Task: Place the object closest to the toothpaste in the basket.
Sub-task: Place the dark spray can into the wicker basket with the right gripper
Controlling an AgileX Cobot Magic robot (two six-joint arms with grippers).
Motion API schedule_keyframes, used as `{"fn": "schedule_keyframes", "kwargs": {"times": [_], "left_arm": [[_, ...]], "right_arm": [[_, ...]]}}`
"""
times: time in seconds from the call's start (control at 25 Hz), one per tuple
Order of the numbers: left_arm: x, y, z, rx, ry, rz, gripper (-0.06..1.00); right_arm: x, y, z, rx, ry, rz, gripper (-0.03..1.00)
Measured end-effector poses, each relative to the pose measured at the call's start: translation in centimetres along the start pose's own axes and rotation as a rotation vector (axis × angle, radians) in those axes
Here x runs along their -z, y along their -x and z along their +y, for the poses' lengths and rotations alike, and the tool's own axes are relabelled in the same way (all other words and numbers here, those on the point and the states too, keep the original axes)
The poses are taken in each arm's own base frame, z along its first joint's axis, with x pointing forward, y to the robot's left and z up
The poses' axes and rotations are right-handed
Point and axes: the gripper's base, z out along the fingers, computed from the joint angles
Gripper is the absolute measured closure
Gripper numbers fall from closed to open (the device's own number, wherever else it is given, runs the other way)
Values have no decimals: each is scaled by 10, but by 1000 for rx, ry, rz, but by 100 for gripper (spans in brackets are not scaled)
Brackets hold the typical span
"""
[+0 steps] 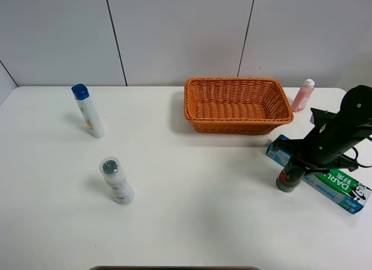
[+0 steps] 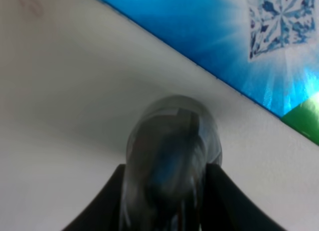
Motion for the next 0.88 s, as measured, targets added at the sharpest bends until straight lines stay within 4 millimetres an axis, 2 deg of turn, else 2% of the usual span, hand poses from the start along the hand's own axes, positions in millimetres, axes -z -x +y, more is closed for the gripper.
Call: {"fn": "schedule_keyframes", "kwargs": {"times": [0.36, 0.6, 0.88], "left_arm": [[0, 0, 0, 0, 0, 0, 0], [0, 0, 0, 0, 0, 0, 0], [0, 0, 0, 0, 0, 0, 0]], "right_arm": [[6, -1, 1, 4, 6, -13, 64], [26, -3, 5, 22, 29, -68, 64], [63, -8, 7, 36, 70, -175, 64]]}}
